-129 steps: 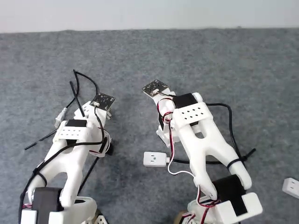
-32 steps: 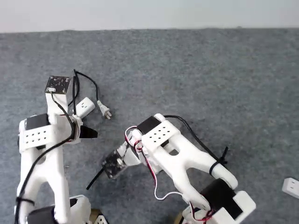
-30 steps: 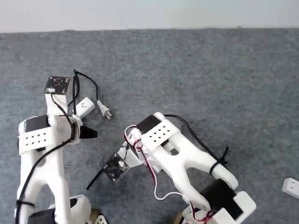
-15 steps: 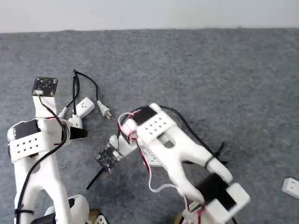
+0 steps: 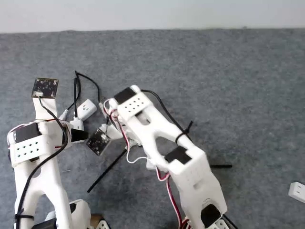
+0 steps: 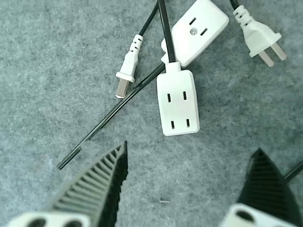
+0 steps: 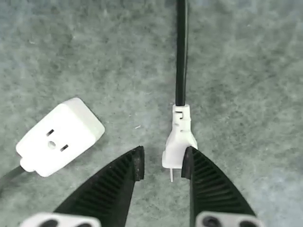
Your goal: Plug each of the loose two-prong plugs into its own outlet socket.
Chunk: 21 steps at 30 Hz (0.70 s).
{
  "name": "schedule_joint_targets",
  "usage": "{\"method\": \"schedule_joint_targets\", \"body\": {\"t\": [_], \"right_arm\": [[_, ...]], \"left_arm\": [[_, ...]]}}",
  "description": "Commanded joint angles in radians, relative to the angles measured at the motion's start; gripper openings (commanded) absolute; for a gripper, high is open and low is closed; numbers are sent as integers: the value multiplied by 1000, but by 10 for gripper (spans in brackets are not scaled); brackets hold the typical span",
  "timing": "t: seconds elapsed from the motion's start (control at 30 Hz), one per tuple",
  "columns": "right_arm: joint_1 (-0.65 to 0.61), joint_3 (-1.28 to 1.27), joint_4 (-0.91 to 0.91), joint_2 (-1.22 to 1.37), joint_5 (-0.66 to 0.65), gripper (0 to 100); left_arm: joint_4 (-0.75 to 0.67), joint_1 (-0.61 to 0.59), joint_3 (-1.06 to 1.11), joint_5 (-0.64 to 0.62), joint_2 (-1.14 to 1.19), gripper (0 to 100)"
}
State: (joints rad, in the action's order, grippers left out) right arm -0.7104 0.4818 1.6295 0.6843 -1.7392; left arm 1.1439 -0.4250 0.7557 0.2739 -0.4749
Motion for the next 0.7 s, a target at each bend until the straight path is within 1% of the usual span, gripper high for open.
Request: {"method": "schedule_joint_targets", "body": {"t": [0.0, 0.07, 0.2, 0.3, 0.4, 0.57, 0.67], "right_arm": [[-12, 190, 94, 58, -11, 149], [-18, 242, 107, 105, -8, 150], [-41, 359, 113, 165, 64, 151], [-61, 442, 163, 189, 89, 151], [-62, 450, 165, 205, 114, 162], [-58, 450, 170, 259, 117, 222], [-56, 450, 171, 265, 149, 223]], "left_arm": [[-21, -8, -10, 11, -28, 372], [-21, -8, -10, 11, -28, 372], [-21, -8, -10, 12, -28, 372], [-21, -8, -10, 12, -28, 372], [-23, -29, -10, 26, -28, 372], [-23, -35, -10, 29, -28, 372], [-23, -35, -10, 29, -28, 372]]}}
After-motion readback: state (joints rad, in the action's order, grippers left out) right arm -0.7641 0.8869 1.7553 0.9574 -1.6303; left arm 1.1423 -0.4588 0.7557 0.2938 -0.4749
